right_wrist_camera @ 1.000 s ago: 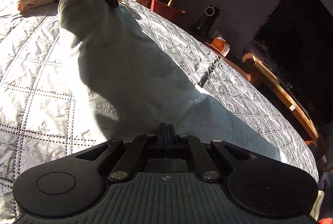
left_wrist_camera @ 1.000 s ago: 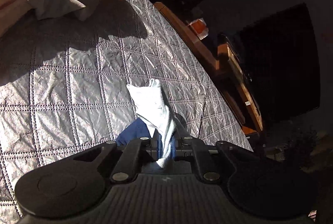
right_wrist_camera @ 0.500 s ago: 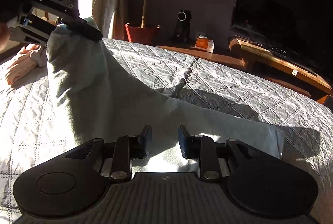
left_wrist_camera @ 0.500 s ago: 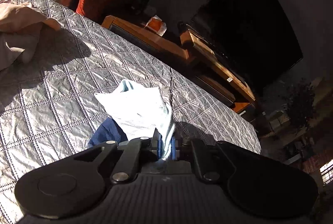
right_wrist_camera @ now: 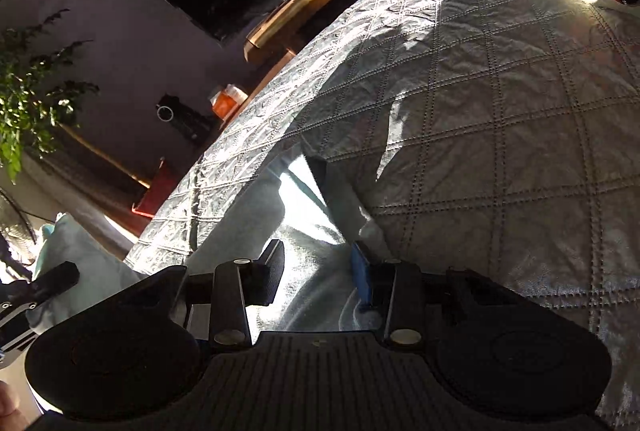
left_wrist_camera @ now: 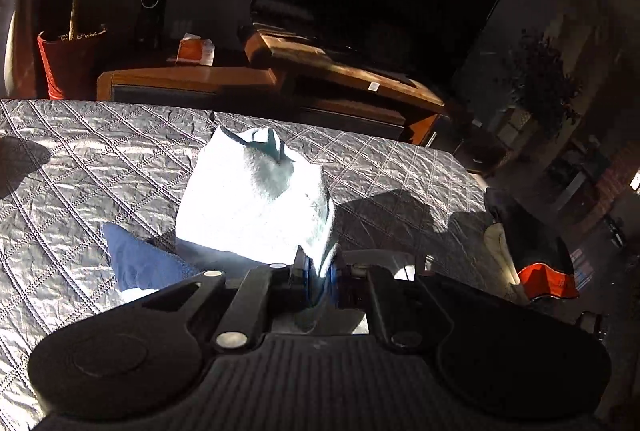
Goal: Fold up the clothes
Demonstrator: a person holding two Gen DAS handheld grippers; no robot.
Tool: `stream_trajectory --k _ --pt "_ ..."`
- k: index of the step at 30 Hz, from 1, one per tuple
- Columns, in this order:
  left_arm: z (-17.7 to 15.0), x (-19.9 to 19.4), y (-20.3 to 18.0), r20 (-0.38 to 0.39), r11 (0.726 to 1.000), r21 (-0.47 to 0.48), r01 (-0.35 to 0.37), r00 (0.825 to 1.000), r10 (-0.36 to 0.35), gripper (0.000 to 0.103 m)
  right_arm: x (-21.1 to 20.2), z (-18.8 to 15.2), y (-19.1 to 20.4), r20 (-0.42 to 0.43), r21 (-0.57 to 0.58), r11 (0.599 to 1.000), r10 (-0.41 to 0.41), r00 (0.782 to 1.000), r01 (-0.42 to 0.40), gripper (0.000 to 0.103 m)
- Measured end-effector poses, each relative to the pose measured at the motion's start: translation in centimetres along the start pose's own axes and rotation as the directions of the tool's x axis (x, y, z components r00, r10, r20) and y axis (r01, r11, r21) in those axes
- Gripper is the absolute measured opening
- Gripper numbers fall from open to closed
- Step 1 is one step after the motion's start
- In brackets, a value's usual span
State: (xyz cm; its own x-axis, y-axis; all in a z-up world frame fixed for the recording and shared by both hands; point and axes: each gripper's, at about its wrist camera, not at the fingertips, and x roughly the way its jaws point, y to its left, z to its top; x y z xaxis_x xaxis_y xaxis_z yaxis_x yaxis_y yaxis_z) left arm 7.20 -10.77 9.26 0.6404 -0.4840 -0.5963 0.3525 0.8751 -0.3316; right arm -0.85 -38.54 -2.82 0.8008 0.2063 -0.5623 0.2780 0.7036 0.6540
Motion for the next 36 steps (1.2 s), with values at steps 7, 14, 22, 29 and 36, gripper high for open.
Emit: stream_trajectory --k 7,14,22,29,36 --pt "-2.4 2.5 -6.4 -0.056 0.987 0.154 0.052 0.997 -0.044 0.008 0.4 0.2 -1.8 -0.009 0.120 0.989 0.086 0.996 -0.084 0.043" --pt "-4.6 4.8 -9.9 -0.097 0.960 0.274 0.048 0.995 -0.022 0.008 -0.2 0.5 -4.2 0.068 0.307 0.946 0.088 0.994 -0.105 0.037" --pt "-5.9 7.2 -10.8 -0.112 0.963 0.268 0.026 0.994 0.005 0.008 -0.1 1.4 -4.7 0.117 0.308 0.947 0.055 0.992 -0.089 0.043" --pt "-7.4 6.9 -14.4 -0.003 0.873 0.480 -0.085 0.995 0.099 0.010 0.7 1.1 -5.7 0.126 0.400 0.907 0.085 0.988 -0.129 0.035" --pt "-8.8 7.9 -15.5 -0.038 0.834 0.546 -0.077 0.992 0.116 0.010 1.7 0.7 -5.6 0.105 0.439 0.887 0.109 0.989 -0.144 0.016"
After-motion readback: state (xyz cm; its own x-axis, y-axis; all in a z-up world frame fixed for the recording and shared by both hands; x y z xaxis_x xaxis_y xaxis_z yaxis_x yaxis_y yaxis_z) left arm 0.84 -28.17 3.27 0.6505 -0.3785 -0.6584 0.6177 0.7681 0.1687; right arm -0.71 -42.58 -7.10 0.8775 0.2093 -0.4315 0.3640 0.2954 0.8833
